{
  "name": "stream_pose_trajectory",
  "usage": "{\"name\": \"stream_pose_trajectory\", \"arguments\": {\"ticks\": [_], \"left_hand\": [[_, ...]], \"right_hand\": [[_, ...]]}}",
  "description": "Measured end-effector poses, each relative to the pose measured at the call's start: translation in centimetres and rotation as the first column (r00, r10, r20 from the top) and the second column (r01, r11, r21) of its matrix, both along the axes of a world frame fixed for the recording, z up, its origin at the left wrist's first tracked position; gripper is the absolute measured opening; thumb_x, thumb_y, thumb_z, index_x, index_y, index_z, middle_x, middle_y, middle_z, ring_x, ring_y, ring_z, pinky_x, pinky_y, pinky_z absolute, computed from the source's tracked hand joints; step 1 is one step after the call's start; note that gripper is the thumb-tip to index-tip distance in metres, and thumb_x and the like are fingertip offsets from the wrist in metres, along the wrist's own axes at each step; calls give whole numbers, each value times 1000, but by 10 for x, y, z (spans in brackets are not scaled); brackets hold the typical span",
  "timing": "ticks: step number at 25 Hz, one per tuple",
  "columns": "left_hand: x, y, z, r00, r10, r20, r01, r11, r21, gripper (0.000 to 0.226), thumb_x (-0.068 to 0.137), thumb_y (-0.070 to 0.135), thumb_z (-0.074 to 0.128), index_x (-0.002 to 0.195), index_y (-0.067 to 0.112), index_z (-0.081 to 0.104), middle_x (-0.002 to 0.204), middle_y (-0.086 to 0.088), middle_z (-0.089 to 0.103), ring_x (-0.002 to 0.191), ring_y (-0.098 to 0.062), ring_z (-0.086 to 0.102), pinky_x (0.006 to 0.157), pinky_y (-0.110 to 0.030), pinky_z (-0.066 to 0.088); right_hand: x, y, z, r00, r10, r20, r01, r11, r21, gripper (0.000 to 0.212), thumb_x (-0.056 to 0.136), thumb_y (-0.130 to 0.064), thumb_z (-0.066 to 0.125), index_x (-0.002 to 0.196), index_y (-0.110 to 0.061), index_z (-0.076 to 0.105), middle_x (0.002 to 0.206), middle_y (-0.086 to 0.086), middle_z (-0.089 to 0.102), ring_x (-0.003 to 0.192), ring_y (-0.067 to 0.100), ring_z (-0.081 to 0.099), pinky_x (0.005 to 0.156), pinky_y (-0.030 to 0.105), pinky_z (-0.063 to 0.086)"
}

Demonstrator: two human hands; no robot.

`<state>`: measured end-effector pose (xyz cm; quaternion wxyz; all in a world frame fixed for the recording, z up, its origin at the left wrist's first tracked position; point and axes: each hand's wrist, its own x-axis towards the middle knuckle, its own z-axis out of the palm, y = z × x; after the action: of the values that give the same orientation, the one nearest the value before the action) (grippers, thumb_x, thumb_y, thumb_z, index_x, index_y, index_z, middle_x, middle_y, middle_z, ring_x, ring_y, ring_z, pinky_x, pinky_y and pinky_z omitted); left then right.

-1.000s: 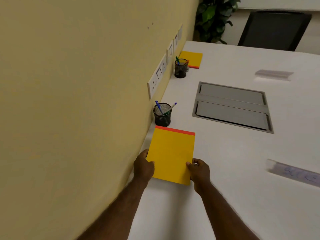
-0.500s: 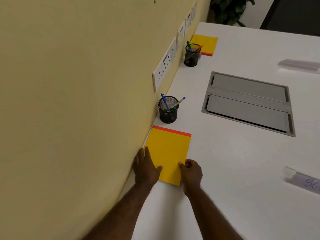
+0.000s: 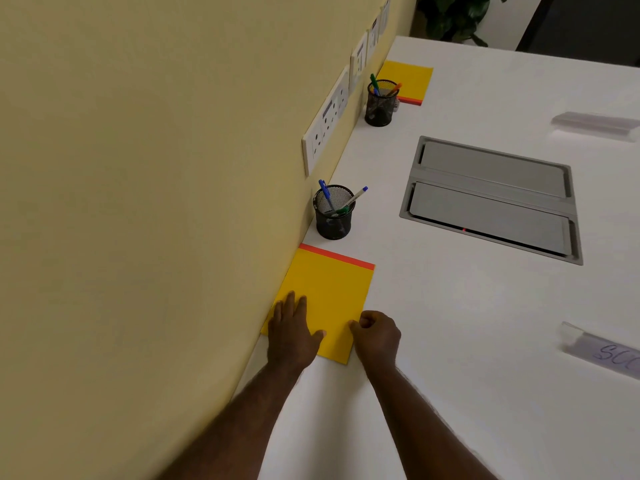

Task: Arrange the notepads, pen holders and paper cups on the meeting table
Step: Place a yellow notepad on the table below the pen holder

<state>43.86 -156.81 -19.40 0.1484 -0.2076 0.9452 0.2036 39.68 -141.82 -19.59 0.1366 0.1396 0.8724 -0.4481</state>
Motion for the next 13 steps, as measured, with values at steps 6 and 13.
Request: {"name": "stream_pose_trajectory", "arguments": {"ticks": [6, 13], "left_hand": [[28, 13, 26, 985, 32, -169, -7, 990, 144, 78, 90, 43, 63, 153, 20, 23, 164, -1, 12, 150, -25, 9, 118, -41, 25], [114, 47, 71, 881, 4, -473, 161, 938, 308, 62, 88, 28, 66, 144, 27, 38, 157, 6, 27, 142, -15, 30, 108, -35, 42]], "right_hand": [[25, 12, 16, 988, 91, -125, -96, 995, -34, 39, 85, -12, 70, 123, -7, 61, 113, 10, 66, 95, 22, 64, 82, 29, 49], [74, 33, 47, 931, 148, -334, -164, 986, -19, 32, 84, -6, 69, 115, -11, 65, 105, 6, 68, 80, 14, 65, 67, 13, 44]]}}
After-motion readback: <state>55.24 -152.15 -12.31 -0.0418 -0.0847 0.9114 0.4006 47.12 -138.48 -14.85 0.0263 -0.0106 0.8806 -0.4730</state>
